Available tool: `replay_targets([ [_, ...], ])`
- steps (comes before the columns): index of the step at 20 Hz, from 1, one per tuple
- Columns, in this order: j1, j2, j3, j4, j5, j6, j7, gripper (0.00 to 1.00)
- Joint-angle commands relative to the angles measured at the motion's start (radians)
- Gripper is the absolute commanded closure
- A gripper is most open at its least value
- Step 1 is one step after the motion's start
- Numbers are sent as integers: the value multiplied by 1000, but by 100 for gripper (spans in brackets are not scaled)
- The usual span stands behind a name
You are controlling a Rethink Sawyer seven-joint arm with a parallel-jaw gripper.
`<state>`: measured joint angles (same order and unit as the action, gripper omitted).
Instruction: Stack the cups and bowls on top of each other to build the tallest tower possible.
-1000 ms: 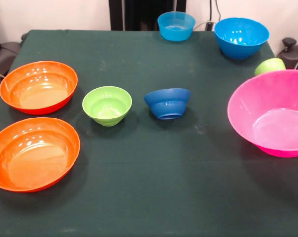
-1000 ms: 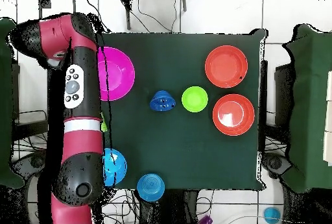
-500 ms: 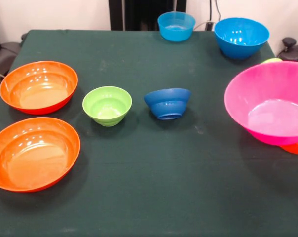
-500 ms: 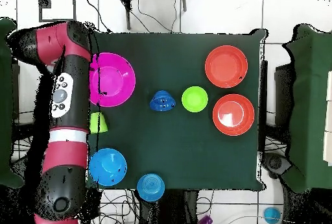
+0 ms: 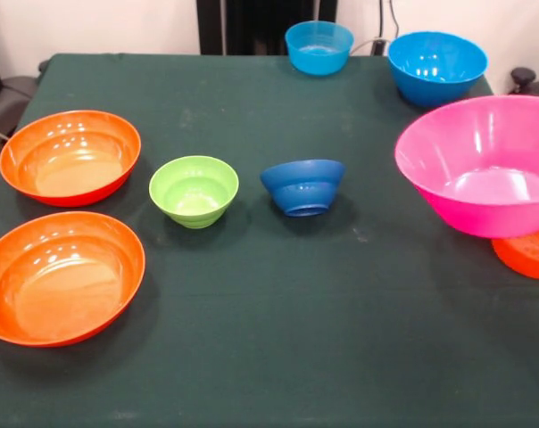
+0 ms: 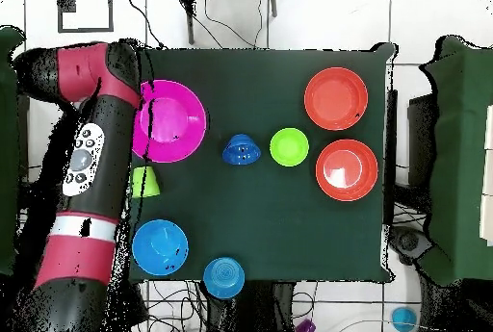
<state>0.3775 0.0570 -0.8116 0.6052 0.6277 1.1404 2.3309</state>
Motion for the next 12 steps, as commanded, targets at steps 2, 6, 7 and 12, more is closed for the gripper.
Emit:
replay_targets([
  [2,-25,-323,267,568,-191,-286,-416,100],
  [6,-79,-405,349,673,-276,-381,-525,100],
  [7,-92,-416,368,687,-295,-397,-535,100],
  [12,-134,-468,438,761,-379,-477,-509,100],
])
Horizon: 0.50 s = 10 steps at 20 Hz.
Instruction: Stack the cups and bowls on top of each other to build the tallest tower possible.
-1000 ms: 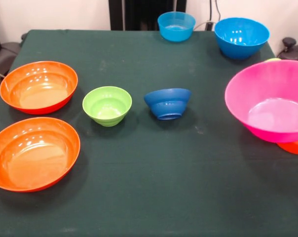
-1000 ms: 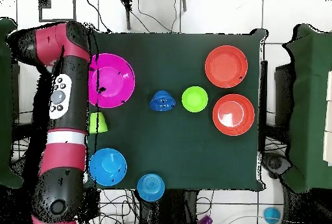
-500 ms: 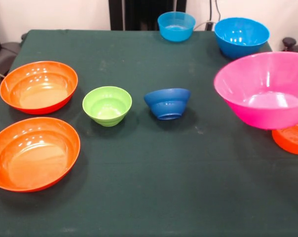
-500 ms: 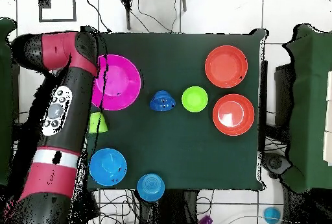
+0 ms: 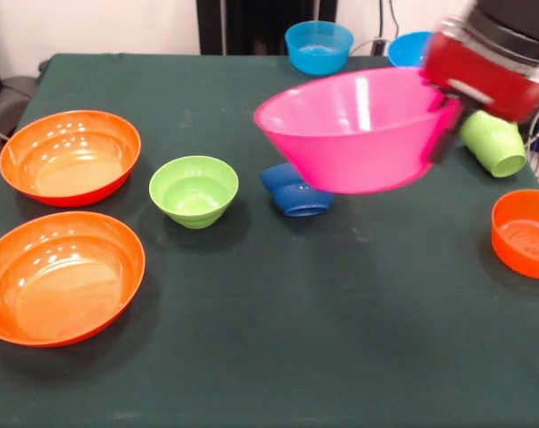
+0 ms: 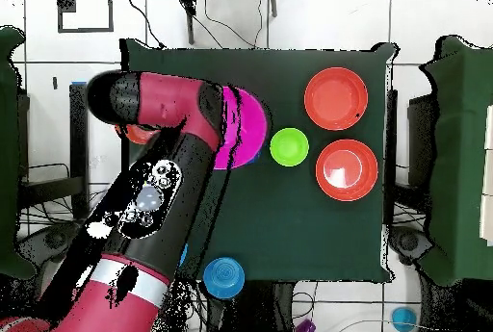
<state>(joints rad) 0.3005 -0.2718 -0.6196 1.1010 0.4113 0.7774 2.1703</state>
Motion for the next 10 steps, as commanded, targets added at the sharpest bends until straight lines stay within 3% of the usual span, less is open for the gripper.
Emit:
replay_targets([
  [1,-64,-147,257,277,-174,-123,-339,100],
  [10,-98,-196,304,329,-275,-124,-255,100],
])
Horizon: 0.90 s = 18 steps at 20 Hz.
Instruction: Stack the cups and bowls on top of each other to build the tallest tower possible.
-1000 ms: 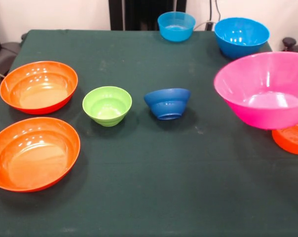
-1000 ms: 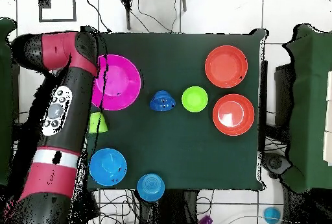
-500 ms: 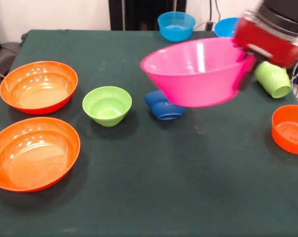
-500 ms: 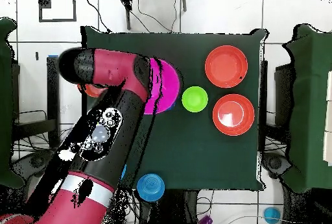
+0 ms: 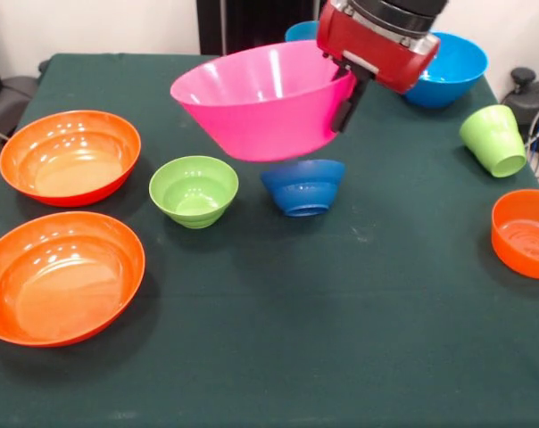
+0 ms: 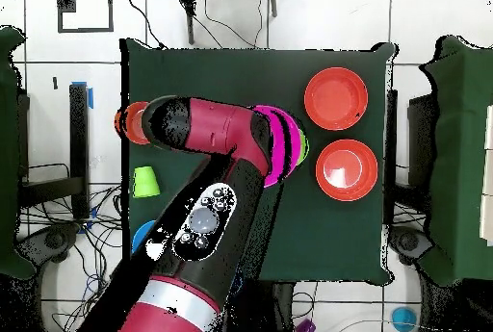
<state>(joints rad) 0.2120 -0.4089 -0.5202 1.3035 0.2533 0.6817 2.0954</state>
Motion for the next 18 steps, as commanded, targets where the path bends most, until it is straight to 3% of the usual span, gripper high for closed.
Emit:
replay_targets([
  [1,-13,-61,211,125,-125,-29,-175,100],
  [18,-18,-70,243,109,-177,15,-41,100],
])
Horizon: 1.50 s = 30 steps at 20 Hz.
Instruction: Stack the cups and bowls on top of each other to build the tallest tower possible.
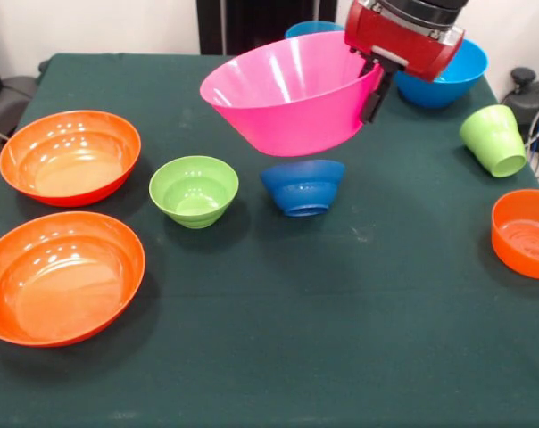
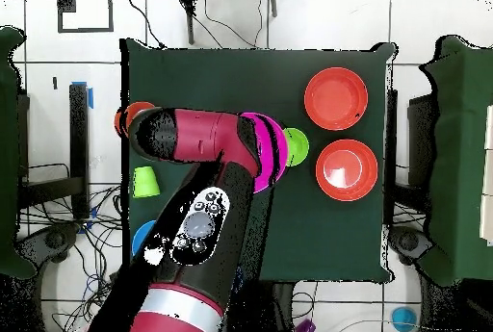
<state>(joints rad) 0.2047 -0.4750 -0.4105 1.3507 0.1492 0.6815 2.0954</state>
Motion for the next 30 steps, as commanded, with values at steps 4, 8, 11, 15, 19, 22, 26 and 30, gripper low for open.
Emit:
replay_targets([
  [4,-32,15,153,44,-87,-15,-70,100],
  [8,-75,85,202,-33,-108,-113,-118,100],
  [11,-76,124,198,-90,-128,-104,-115,100],
  [15,-78,164,196,-164,-146,-63,-104,100],
  [19,-83,213,191,-246,-156,-17,-96,100],
  [22,-87,234,193,-281,-160,6,-97,100],
  [26,-92,230,198,-276,-167,3,-110,100],
  [30,-90,208,198,-240,-174,-14,-121,100],
])
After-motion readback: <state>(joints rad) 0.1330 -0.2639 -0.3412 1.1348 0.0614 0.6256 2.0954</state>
